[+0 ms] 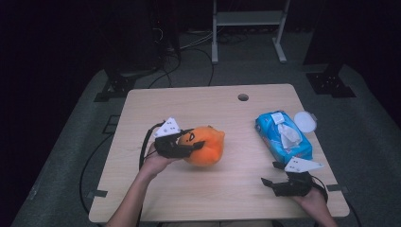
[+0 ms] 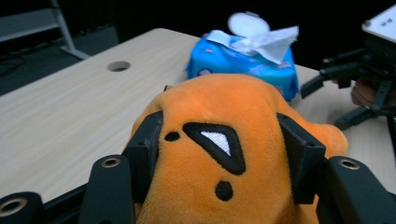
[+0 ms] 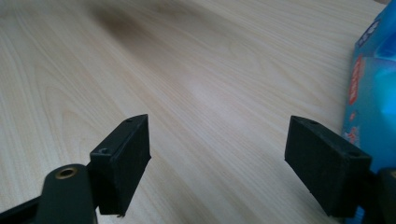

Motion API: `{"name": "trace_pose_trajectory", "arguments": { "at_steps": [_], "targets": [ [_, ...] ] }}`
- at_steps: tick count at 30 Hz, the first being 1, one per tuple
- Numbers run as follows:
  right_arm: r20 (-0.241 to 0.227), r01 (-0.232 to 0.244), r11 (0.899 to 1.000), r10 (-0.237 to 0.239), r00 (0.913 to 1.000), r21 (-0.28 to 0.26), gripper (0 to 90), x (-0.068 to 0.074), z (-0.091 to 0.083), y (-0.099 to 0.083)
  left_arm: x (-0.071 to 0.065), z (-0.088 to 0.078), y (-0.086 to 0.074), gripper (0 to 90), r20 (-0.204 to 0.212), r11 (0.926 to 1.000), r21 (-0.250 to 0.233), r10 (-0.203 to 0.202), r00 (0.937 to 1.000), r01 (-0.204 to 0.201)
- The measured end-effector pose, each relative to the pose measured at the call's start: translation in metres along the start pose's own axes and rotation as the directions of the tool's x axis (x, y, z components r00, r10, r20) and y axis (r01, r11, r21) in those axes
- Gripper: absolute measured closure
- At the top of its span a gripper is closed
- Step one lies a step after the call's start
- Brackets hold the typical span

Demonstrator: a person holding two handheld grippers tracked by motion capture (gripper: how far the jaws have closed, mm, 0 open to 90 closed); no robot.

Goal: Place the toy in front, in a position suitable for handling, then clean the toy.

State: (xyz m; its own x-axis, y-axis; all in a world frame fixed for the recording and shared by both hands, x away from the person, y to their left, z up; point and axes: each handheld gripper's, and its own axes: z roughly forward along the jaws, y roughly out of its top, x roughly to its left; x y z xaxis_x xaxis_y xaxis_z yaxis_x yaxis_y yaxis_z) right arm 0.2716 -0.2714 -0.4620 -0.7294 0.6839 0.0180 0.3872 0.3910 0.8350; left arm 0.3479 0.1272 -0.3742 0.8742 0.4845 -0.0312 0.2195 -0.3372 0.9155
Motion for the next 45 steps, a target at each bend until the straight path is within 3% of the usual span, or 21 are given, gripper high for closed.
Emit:
{"name": "trace_pose_trajectory", "arguments": {
  "at_steps": [8, 12, 14, 18, 20, 23, 24, 27, 31, 32, 37, 39, 45],
  "targets": [
    [0.020, -0.012, 1.000, 0.013, 0.9997, -0.015, 21.3, -0.006, -0.005, -0.001, -0.032, 0.040, -0.012, 41.4, 0.098, 0.9988, 0.040, 0.024, 0.9949, -0.029],
    [0.036, -0.009, 1.000, 0.009, 0.9993, -0.012, 21.3, -0.006, -0.005, 0.000, -0.037, 0.050, -0.021, 40.6, 0.124, 0.9979, 0.058, 0.019, 0.9922, -0.026],
    [0.049, -0.012, 1.000, 0.013, 0.9987, -0.015, 21.3, -0.007, -0.005, 0.000, -0.043, 0.061, -0.034, 36.8, 0.138, 0.9937, 0.107, 0.019, 0.9902, -0.034],
    [0.059, -0.015, 1.000, 0.016, 0.9982, -0.011, 21.3, -0.009, -0.003, 0.000, -0.045, 0.056, -0.034, 13.1, 0.127, 0.9968, 0.075, 0.017, 0.9917, -0.027],
    [0.062, -0.011, 1.000, 0.012, 0.9980, -0.011, 21.3, -0.009, -0.002, 0.001, -0.046, 0.048, -0.033, 8.3, 0.117, 0.9968, 0.066, 0.037, 0.9925, -0.045],
    [0.069, -0.003, 1.000, 0.004, 0.9976, -0.018, 21.3, -0.007, -0.004, 0.001, -0.046, 0.040, -0.035, 8.0, 0.098, 0.9973, 0.057, 0.040, 0.9944, -0.046],
    [0.069, -0.004, 1.000, 0.005, 0.9976, -0.027, 21.3, -0.007, -0.005, 0.002, -0.048, 0.032, -0.039, 8.0, 0.073, 0.9974, 0.052, 0.047, 0.9962, -0.051],
    [0.091, -0.002, 0.997, 0.009, 0.9958, -0.071, 21.2, -0.008, -0.012, 0.007, -0.048, 0.027, -0.041, 8.0, 0.059, 0.9972, 0.052, 0.051, 0.9970, -0.054],
    [0.130, 0.004, 0.994, 0.011, 0.9915, -0.113, 21.3, -0.017, -0.023, 0.017, -0.048, 0.017, -0.046, 8.0, 0.046, 0.9981, 0.037, 0.047, 0.9978, -0.049],
    [0.141, 0.004, 0.992, 0.015, 0.9899, -0.128, 21.3, -0.021, -0.026, 0.021, -0.046, 0.015, -0.049, 8.0, 0.040, 0.9965, 0.049, 0.065, 0.9970, -0.067],
    [0.183, -0.012, 0.990, 0.037, 0.9824, -0.138, 21.3, -0.039, -0.031, 0.032, -0.039, 0.010, -0.055, 8.1, 0.045, 0.9967, 0.040, 0.069, 0.9966, -0.071],
    [0.237, 0.014, 0.993, 0.014, 0.9715, -0.114, 22.0, -0.053, -0.033, 0.043, -0.039, 0.010, -0.056, 8.4, 0.045, 0.9960, 0.032, 0.082, 0.9956, -0.084],
    [0.289, 0.026, 0.994, 0.007, 0.9574, -0.109, 23.0, -0.070, -0.033, 0.057, -0.040, 0.015, -0.056, 14.5, 0.039, 0.9957, 0.023, 0.089, 0.9953, -0.090]
  ]
}}
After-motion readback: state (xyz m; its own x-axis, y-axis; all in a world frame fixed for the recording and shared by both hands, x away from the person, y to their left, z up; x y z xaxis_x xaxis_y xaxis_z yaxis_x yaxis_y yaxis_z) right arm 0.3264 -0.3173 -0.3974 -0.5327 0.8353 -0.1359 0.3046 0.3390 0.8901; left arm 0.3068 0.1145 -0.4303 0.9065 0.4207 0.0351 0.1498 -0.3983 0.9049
